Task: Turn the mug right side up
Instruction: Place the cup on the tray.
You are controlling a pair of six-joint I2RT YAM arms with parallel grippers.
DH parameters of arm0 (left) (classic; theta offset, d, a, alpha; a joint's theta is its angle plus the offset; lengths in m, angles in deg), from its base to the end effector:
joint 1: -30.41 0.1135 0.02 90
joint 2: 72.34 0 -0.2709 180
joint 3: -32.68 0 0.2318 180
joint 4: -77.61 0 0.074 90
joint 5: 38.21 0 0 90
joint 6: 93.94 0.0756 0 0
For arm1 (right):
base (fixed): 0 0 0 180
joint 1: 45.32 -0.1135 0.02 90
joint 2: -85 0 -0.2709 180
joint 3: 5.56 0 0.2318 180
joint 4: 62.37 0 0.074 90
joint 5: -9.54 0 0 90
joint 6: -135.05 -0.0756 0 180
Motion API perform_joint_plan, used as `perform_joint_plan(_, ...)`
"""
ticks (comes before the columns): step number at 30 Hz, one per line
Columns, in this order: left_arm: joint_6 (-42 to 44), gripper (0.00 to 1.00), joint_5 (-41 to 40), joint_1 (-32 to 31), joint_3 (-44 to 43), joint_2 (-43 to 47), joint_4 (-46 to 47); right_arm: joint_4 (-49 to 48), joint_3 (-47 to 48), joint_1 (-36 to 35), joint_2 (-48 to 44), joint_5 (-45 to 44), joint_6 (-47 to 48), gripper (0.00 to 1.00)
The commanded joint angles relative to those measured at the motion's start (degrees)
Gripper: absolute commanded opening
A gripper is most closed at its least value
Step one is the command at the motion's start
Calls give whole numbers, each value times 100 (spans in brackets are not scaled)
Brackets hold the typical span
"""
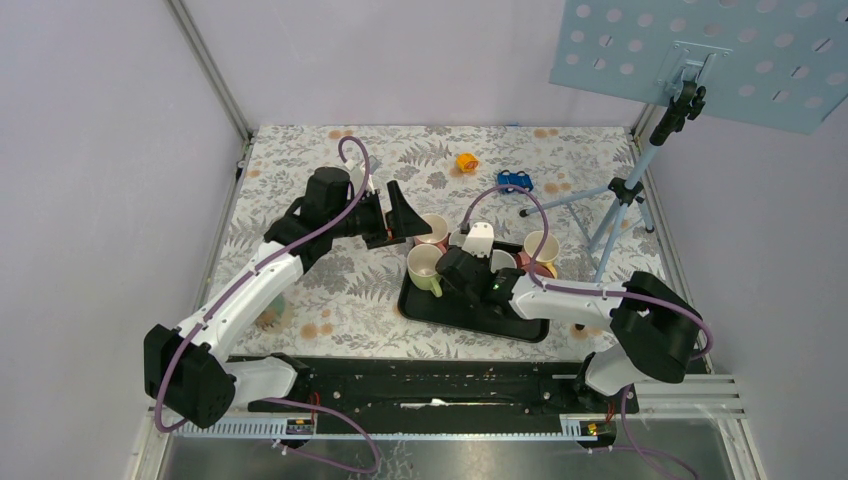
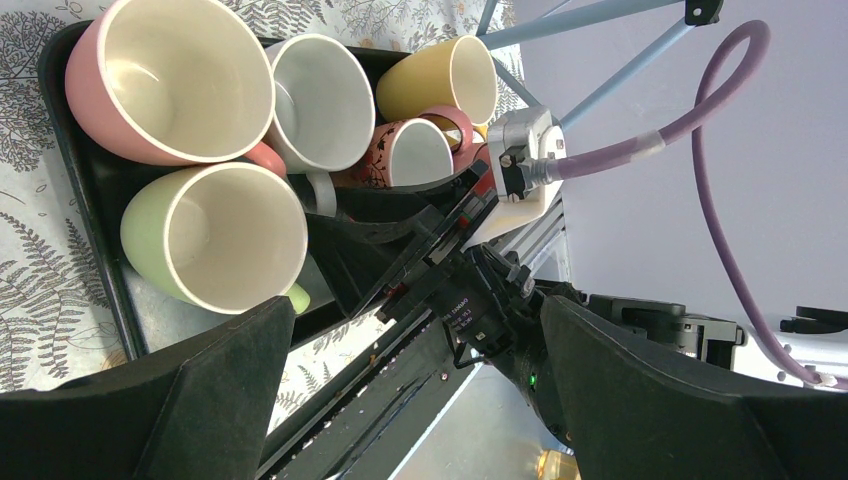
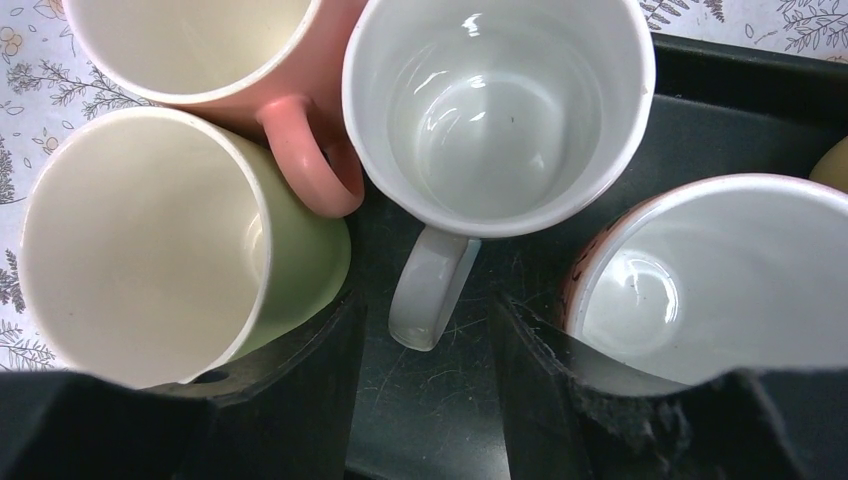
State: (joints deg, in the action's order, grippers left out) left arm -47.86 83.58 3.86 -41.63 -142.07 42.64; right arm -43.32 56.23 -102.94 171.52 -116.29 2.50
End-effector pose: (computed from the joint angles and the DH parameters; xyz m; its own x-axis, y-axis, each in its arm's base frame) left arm 0.2295 -0.1592 0.3162 -0.8715 -0.2236 -0.4365 0.2526 0.5582 -0.7903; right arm 0.2043 0.2396 0.1933 -0.5829 0.1045 -0.8058 -0.0871 0.9779 0.1899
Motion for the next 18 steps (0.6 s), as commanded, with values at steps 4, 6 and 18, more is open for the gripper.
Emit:
perform_joint_plan(4,43,99,-12,27,-155,75,143,306,237,28,-203,-110,-91,57)
perform_joint_plan(6,34,99,-13,27,-158,66,150,356,252,24,-242,-100,-87,57)
perform_joint_plan(18,9,99,-74,38,-166,63,151,608,318,23,-511,78,-100,58)
